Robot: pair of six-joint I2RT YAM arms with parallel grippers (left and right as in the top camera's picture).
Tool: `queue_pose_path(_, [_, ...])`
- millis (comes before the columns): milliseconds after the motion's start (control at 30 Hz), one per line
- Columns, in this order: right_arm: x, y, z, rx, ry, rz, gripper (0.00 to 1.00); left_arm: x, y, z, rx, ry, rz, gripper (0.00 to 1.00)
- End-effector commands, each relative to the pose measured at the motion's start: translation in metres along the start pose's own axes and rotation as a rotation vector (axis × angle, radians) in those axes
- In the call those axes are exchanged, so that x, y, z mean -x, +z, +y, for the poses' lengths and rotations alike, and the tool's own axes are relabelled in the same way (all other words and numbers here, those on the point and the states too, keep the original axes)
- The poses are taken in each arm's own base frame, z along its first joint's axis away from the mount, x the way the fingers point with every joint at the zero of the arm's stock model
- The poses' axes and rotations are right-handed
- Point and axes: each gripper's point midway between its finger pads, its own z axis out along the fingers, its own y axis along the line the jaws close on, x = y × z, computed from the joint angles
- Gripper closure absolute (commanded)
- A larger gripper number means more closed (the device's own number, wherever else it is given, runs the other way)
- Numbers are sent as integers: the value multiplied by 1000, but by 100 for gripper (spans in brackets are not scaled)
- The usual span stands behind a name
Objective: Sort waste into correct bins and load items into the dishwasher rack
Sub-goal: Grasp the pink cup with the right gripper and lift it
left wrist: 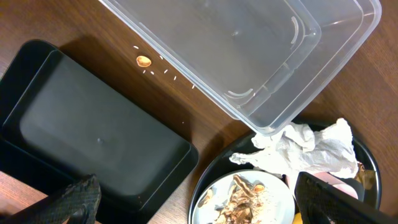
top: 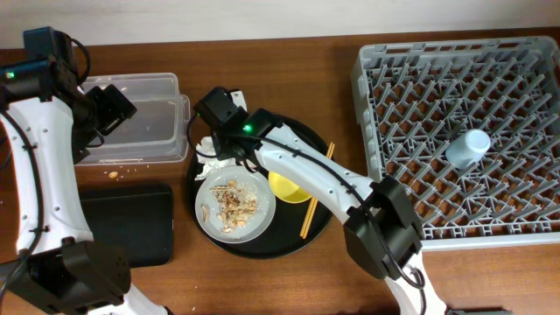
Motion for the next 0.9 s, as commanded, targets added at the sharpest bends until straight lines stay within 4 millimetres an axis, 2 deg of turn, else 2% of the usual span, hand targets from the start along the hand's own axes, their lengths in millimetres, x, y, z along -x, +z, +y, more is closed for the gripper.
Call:
queue_pose_path(0, [-3, 17, -8, -55, 15, 6, 48, 4, -15, 2, -16, -15, -44, 1])
queue_pose_path(133, [-15, 25, -5, -55, 19, 42, 53, 4, -15, 2, -16, -15, -44, 1])
queue_pose_path(233, [-16, 24, -3, -59, 13, 39, 54, 4, -15, 2, -16, -15, -44, 1])
queue_pose_path(400, [-20, 24, -3, -59, 10, 56, 70, 4, -15, 2, -16, -15, -44, 1])
queue_pose_path(600, [-29, 22, 5, -58, -14, 71, 76, 4, -16, 2, -16, -15, -44, 1])
queue_pose_path(667, [-30, 22, 7, -57, -17, 71, 79, 4, -15, 2, -16, -15, -44, 1])
queue_pose_path(767, [-27, 19, 6, -56, -13, 69, 96, 4, -16, 2, -16, -15, -44, 1])
queue_pose_path(867, [-21, 11, 7, -53, -12, 64, 96, 4, -16, 2, -16, -15, -44, 1])
